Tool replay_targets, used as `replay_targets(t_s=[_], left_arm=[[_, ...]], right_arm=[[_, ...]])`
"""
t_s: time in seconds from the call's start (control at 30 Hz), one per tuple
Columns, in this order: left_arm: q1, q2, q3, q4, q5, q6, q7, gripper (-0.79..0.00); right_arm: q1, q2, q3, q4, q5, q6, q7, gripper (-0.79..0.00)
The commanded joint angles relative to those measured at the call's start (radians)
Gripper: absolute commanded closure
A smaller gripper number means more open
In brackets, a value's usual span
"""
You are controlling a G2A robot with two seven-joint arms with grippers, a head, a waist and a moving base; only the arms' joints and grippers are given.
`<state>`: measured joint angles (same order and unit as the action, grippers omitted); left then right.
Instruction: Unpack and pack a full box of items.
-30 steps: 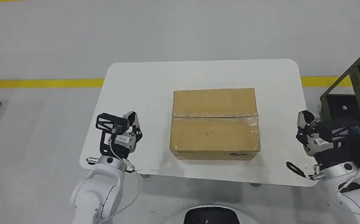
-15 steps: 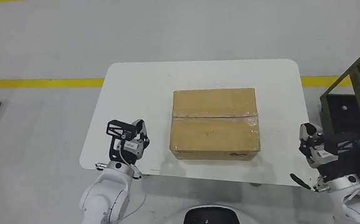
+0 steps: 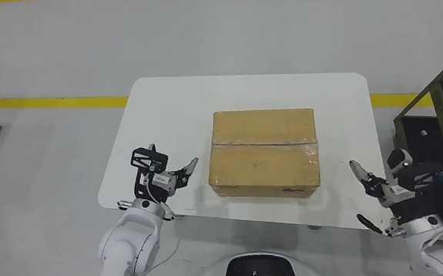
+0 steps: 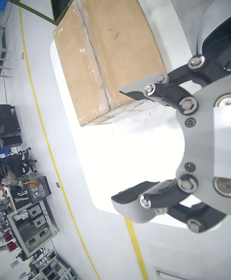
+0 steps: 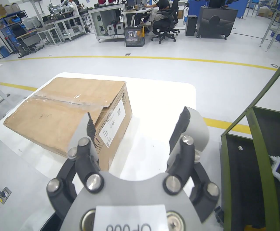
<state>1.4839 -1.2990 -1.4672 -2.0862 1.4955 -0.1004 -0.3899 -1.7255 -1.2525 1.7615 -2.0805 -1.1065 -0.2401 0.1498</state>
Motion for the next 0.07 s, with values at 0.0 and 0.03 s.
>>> replay_targets(t_s=[0.0, 0.03], left_arm=[[0.0, 0.0, 0.0, 0.0, 0.0, 0.0, 0.0, -0.778], [0.0, 0.0, 0.0, 0.0, 0.0, 0.0, 0.0, -0.784]], right_arm=[[0.0, 0.0, 0.0, 0.0, 0.0, 0.0, 0.0, -0.76], [0.0, 0.0, 0.0, 0.0, 0.0, 0.0, 0.0, -0.775]])
